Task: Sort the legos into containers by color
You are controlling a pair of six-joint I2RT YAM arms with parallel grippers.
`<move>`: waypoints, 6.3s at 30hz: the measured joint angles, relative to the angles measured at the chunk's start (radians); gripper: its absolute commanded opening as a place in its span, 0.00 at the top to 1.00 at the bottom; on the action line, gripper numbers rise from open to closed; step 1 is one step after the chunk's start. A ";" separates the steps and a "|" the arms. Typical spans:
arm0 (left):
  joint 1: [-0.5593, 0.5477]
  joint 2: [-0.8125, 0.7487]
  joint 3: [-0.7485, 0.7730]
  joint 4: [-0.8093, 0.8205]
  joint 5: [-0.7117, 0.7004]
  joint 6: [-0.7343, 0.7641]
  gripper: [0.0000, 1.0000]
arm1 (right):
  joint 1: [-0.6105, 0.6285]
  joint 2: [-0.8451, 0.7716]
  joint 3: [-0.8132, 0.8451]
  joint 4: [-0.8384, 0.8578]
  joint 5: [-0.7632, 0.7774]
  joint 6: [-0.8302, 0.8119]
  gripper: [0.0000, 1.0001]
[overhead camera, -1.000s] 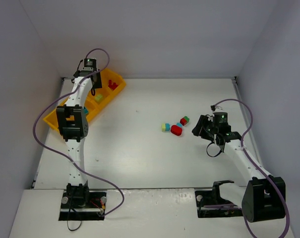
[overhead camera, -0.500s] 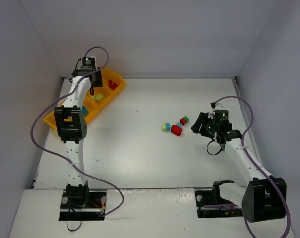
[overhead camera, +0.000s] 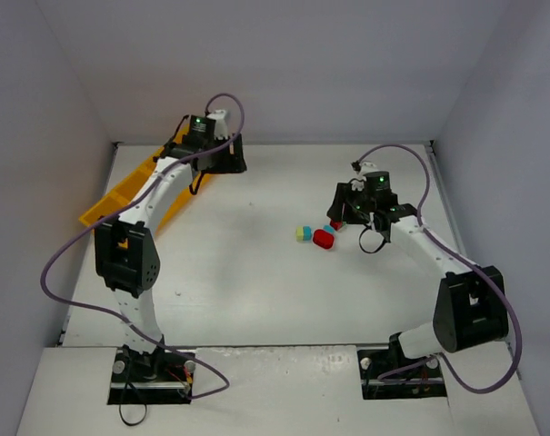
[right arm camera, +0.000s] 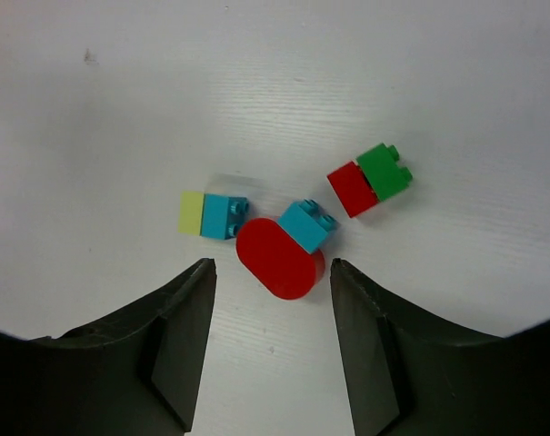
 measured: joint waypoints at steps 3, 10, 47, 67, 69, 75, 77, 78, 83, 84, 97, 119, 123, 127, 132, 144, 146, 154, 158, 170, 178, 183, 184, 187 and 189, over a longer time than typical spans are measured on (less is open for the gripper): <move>-0.058 -0.039 -0.087 0.034 0.071 -0.042 0.34 | 0.034 0.070 0.054 0.012 0.000 -0.012 0.52; -0.103 -0.046 -0.237 0.043 0.121 -0.095 0.34 | 0.080 0.173 0.096 0.018 0.039 -0.009 0.48; -0.111 -0.181 -0.335 -0.039 0.087 -0.089 0.34 | 0.167 0.500 0.425 -0.372 -0.202 -1.011 0.27; -0.111 -0.181 -0.381 -0.037 0.111 -0.104 0.34 | 0.207 0.599 0.427 -0.316 -0.154 -1.049 0.44; -0.111 -0.181 -0.381 -0.037 0.114 -0.107 0.34 | 0.209 0.599 0.423 -0.294 -0.157 -1.046 0.43; -0.110 -0.181 -0.385 -0.037 0.124 -0.109 0.34 | 0.214 0.599 0.411 -0.249 -0.168 -1.033 0.55; -0.108 -0.181 -0.388 -0.037 0.130 -0.112 0.34 | 0.214 0.599 0.407 -0.242 -0.176 -1.030 0.60; -0.106 -0.181 -0.391 -0.037 0.134 -0.113 0.34 | 0.214 0.597 0.405 -0.239 -0.180 -1.027 0.69; -0.097 -0.181 -0.394 -0.035 0.168 -0.120 0.34 | 0.214 0.573 0.370 -0.227 -0.185 -1.011 0.87; -0.096 -0.181 -0.394 -0.034 0.182 -0.123 0.35 | 0.214 0.564 0.360 -0.225 -0.185 -1.004 0.88; -0.105 -0.073 -0.391 0.103 0.573 -0.260 0.34 | 0.255 0.281 0.203 -0.116 -0.234 -0.875 0.89; -0.186 -0.005 -0.297 0.185 0.778 -0.320 0.34 | 0.287 0.205 0.163 -0.056 -0.266 -0.817 0.88; -0.198 0.013 -0.297 0.168 0.779 -0.308 0.34 | 0.287 0.194 0.163 -0.056 -0.275 -0.816 0.88; -0.200 0.024 -0.297 0.164 0.782 -0.296 0.34 | 0.287 0.169 0.163 -0.056 -0.283 -0.812 0.88; -0.200 0.026 -0.297 0.166 0.786 -0.290 0.34 | 0.287 0.150 0.163 -0.055 -0.293 -0.800 0.88; -0.200 0.026 -0.298 0.227 0.826 -0.312 0.60 | 0.287 0.146 0.161 -0.055 -0.305 -0.790 0.87; -0.200 0.026 -0.298 0.231 0.832 -0.313 0.63 | 0.287 0.145 0.159 -0.055 -0.305 -0.790 0.87; -0.200 0.029 -0.307 0.238 0.839 -0.322 0.93 | 0.286 0.142 0.157 -0.058 -0.308 -0.790 0.86; -0.200 0.035 -0.310 0.247 0.849 -0.330 1.00 | 0.286 0.140 0.155 -0.060 -0.307 -0.790 0.78; -0.188 0.045 -0.311 0.313 0.892 -0.374 1.00 | 0.256 0.092 0.145 -0.061 -0.287 -0.761 0.22; -0.095 0.044 -0.264 0.368 0.879 -0.330 1.00 | -0.013 0.010 0.184 -0.052 -0.522 -0.533 0.20; -0.092 0.021 -0.262 0.445 0.871 -0.303 1.00 | -0.034 0.007 0.170 0.056 -0.710 -0.331 0.19; -0.094 0.009 -0.273 0.475 0.871 -0.302 1.00 | -0.034 0.006 0.159 0.090 -0.741 -0.281 0.19; -0.098 -0.059 -0.339 0.574 0.872 -0.298 1.00 | -0.026 0.006 0.127 0.194 -0.809 -0.139 0.19; -0.100 -0.106 -0.383 0.653 0.879 -0.309 1.00 | -0.026 0.006 0.111 0.257 -0.837 -0.057 0.20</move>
